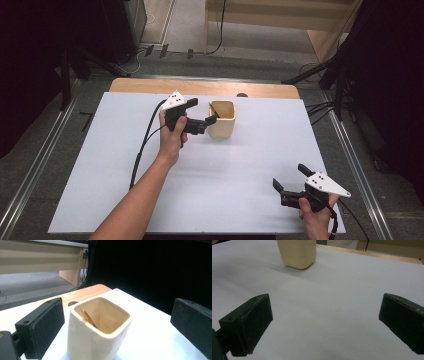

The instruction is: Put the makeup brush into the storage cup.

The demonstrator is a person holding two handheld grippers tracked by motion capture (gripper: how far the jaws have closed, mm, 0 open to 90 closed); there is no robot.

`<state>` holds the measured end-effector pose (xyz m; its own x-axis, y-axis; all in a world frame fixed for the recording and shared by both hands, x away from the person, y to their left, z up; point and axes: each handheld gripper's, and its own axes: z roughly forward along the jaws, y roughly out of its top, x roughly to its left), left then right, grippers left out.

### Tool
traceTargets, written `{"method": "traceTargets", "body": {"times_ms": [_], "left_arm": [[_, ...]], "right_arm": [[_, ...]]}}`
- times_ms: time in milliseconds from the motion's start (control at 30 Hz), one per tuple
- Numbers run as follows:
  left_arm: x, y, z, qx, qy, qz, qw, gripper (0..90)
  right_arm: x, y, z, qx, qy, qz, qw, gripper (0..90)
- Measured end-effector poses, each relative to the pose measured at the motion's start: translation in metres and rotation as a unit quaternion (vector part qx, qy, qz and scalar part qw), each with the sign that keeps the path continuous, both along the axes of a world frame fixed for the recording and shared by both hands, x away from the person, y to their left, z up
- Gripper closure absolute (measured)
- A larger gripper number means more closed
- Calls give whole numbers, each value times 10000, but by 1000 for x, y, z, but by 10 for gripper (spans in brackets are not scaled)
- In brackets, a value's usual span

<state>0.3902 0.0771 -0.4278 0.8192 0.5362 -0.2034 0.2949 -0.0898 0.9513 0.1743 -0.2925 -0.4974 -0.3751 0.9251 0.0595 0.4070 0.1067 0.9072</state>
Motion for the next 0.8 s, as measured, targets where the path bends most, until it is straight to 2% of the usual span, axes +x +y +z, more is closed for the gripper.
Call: {"method": "traceTargets", "body": {"times_ms": [133,567,800], "left_arm": [[-8,7,-2,124,-49,-29,9999,0],[-35,32,-10,120,-125,27,9998,0],[-50,50,-16,142,-140,173,9997,0]], "right_arm": [[0,0,0,-6,-1,-6,10000,0],[0,0,0,-17,-11,-2,10000,0],[0,1,-1,-18,-2,5,10000,0]]}}
